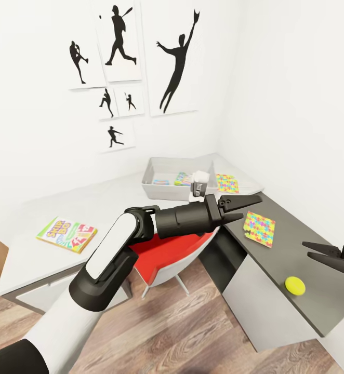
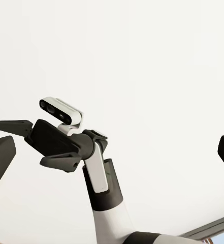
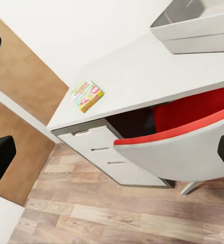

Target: Put all the toys in the child's room - the three board games (two on the bed and one on the table), the two jigsaw puzzles on the table, and the tennis ball on the table - inside the toy box on the table in the child's room.

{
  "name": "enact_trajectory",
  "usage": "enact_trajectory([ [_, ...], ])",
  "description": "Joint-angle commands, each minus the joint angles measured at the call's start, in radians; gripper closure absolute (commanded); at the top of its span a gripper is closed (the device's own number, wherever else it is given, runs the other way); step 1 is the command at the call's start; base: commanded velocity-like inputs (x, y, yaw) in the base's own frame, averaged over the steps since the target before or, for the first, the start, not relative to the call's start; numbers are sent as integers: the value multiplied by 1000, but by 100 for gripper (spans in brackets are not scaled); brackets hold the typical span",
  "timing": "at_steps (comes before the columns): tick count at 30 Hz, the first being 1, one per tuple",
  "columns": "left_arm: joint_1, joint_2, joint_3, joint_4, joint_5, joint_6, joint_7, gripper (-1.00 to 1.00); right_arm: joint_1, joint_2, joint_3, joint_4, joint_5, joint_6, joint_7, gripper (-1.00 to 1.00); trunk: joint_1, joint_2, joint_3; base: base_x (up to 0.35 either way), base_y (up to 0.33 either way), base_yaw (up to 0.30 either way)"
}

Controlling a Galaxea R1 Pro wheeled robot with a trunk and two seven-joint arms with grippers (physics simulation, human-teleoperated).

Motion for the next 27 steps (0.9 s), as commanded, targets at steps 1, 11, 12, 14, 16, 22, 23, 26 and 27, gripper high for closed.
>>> enact_trajectory([
  [1, -1, 0, 0, 0, 11, 2, 10, -100, -1, 0, 0, 0, -4, 6, -1, -100, 1, -2, -2, -4, 2, 132],
  [11, -1, 0, 1, 0, 10, 2, 11, -100, -1, 0, -1, 0, -3, 7, -3, -100, 1, -2, -2, -2, 1, 200],
  [12, -1, 0, 1, 0, 10, 2, 11, -100, -1, 0, -1, 0, -3, 7, -4, -100, 1, -2, -2, -1, 0, 257],
  [14, -1, 0, 1, 0, 10, 2, 12, -100, -1, 0, -1, 0, -3, 7, -4, -100, 1, -2, -2, -1, 0, 260],
  [16, -1, 0, 1, 0, 10, 2, 12, -100, -1, 0, -1, 0, -4, 7, -4, -100, 1, -2, -2, -1, 0, 269],
  [22, -1, 0, 1, 0, 9, 1, 14, -100, -1, 0, -2, 0, -3, 8, -4, -100, 1, -2, -2, 0, 0, 277],
  [23, -1, 0, 1, 0, 9, 1, 14, -100, -1, 0, -2, 0, -3, 8, -4, -100, 1, -2, -2, 0, 0, 282],
  [26, -1, 0, 1, 0, 9, 1, 14, -100, -1, 0, -2, 0, -4, 8, -4, -100, 1, -2, -2, 0, 0, 285],
  [27, -1, -1, 1, 0, 9, 1, 15, -100, -1, 0, -2, 0, -4, 8, -4, -100, 1, -2, -2, 0, 0, 286],
])
